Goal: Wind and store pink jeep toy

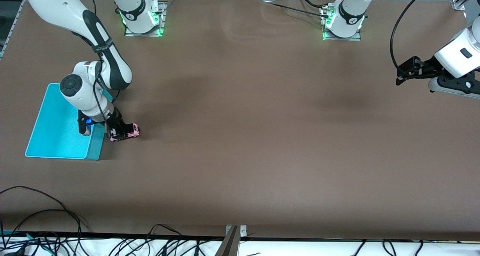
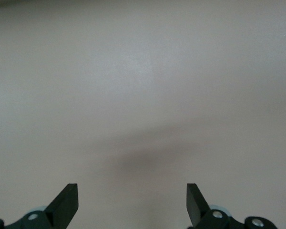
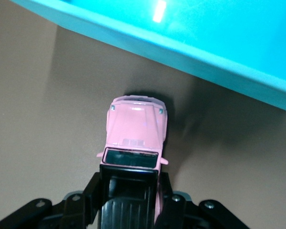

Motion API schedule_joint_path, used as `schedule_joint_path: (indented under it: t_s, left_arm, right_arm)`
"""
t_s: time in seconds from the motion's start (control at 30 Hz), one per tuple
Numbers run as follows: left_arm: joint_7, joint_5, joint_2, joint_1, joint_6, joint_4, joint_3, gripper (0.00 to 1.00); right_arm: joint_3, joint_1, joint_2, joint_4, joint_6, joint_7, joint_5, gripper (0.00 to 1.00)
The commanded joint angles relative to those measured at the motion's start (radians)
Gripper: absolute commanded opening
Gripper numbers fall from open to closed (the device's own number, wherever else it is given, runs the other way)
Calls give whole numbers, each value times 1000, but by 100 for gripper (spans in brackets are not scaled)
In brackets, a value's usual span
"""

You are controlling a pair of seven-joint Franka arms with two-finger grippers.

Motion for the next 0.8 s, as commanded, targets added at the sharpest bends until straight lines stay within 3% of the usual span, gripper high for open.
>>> schedule_joint_path:
  t_s: [0.0,0.2,0.5,0.77]
  left_arm:
    - [6,17,16,-3,-13,29,0,100]
    - [6,17,16,-5,-13,31,0,100]
    - [6,16,16,-5,-13,29,0,100]
    - [6,16,16,-5,-13,29,0,100]
  right_arm:
    - [5,-1,-17,13,-2,15,-53,0]
    - [7,-1,-105,28,-92,-25,-119,0]
    - [13,-5,-223,100,-360,-184,-111,0]
    - [-15,-6,-235,206,-584,-546,-81,0]
